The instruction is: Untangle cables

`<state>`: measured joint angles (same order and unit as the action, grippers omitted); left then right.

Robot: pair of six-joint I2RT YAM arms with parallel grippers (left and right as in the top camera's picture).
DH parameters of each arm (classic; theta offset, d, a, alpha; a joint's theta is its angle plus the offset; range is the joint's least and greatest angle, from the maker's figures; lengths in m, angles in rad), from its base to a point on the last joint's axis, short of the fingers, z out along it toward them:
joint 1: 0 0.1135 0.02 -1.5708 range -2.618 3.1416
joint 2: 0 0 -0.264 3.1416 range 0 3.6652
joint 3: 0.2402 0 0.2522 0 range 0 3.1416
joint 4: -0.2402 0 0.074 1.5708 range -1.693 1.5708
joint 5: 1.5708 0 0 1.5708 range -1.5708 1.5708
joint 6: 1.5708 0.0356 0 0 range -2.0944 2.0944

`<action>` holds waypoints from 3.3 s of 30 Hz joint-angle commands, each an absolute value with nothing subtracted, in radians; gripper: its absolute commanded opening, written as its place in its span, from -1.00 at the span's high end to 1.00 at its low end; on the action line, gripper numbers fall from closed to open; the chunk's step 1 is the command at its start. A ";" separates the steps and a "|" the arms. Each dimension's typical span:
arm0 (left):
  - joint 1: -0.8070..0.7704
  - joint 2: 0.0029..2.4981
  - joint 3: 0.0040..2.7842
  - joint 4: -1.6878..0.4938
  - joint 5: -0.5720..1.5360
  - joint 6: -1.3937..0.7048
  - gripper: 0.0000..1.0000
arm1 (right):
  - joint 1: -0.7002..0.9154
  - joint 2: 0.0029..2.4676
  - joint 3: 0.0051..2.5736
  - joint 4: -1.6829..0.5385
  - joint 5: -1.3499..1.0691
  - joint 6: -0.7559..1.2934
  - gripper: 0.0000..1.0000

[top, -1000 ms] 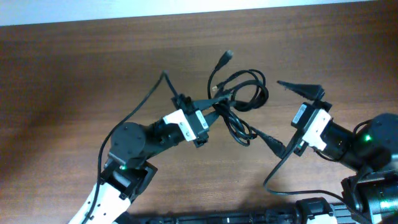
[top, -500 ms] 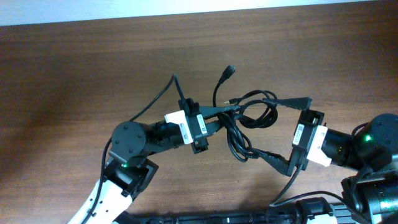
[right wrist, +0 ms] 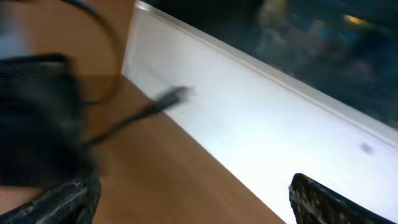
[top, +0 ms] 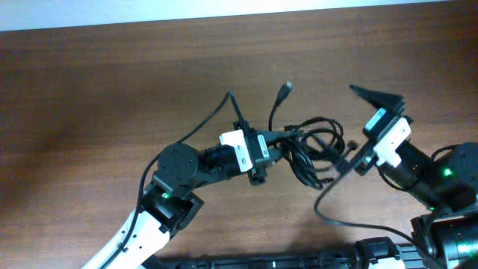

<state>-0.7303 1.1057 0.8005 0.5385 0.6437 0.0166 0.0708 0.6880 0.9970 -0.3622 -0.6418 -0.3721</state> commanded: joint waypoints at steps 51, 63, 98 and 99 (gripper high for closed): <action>-0.805 1.098 0.811 0.523 0.214 -0.530 1.00 | 0.065 0.792 1.008 -0.377 -1.088 -0.242 0.37; -0.689 0.981 0.811 0.523 0.000 -0.626 1.00 | 0.065 0.792 1.008 -0.397 -1.112 -0.248 -0.60; -0.607 0.770 0.811 0.039 -0.034 -0.349 -0.98 | 0.064 0.882 1.008 -0.197 -0.985 -0.252 0.92; -0.606 0.770 0.811 0.036 -0.033 -0.349 -0.98 | 0.064 0.882 1.008 -0.202 -1.019 -0.252 0.93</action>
